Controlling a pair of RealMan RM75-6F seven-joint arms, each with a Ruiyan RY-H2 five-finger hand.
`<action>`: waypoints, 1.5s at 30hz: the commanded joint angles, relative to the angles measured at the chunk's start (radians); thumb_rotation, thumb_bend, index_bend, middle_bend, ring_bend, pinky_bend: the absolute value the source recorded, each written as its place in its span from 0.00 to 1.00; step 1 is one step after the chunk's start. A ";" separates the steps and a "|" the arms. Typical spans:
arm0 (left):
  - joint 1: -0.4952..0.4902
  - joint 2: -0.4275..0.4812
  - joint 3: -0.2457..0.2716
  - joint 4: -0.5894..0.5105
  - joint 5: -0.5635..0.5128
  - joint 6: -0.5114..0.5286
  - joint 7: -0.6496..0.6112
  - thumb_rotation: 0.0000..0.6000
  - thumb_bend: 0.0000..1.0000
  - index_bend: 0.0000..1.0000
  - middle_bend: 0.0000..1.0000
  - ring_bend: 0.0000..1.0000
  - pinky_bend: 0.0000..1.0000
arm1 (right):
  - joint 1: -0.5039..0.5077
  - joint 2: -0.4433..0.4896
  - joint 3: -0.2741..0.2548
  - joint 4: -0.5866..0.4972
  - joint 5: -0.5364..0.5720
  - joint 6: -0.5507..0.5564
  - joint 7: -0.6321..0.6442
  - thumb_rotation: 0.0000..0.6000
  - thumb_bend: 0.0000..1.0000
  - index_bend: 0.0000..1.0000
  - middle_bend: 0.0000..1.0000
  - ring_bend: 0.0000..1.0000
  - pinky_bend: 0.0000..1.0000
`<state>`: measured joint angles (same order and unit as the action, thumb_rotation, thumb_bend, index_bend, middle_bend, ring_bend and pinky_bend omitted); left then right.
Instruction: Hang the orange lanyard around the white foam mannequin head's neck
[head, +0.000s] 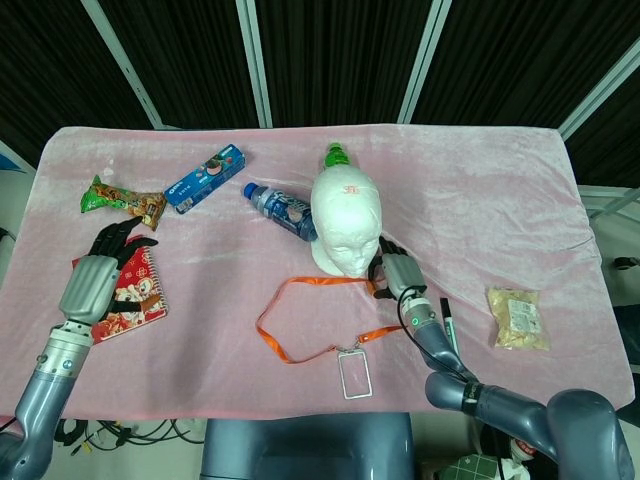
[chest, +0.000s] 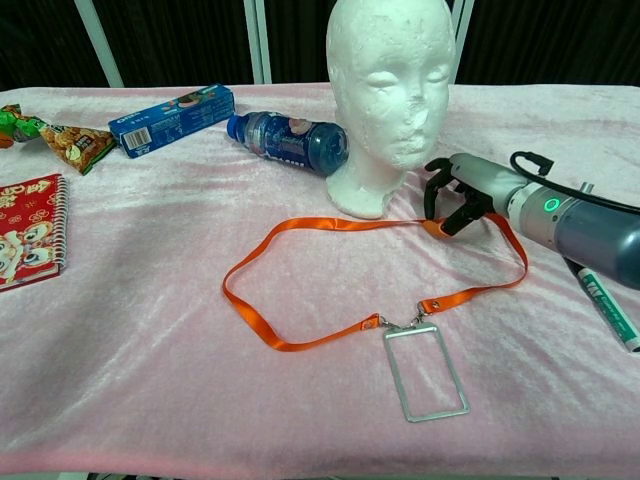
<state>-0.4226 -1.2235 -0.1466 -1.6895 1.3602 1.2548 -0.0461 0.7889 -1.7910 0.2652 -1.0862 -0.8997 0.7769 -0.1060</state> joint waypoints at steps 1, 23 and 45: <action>-0.028 -0.020 -0.016 -0.004 -0.047 -0.064 -0.043 1.00 0.09 0.27 0.05 0.00 0.00 | 0.000 0.002 0.002 -0.004 0.003 -0.004 -0.001 1.00 0.40 0.68 0.04 0.08 0.13; -0.334 -0.312 -0.128 0.101 -0.779 -0.248 0.462 1.00 0.10 0.33 0.04 0.00 0.00 | -0.011 0.028 0.014 -0.049 0.011 0.012 -0.022 1.00 0.40 0.69 0.04 0.08 0.13; -0.480 -0.410 -0.215 0.092 -1.114 -0.244 0.553 1.00 0.06 0.36 0.04 0.00 0.00 | -0.016 0.034 0.013 -0.059 0.012 0.022 -0.036 1.00 0.40 0.69 0.04 0.08 0.13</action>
<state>-0.8908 -1.6254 -0.3577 -1.6016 0.2594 1.0058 0.4949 0.7729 -1.7569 0.2783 -1.1456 -0.8875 0.7986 -0.1422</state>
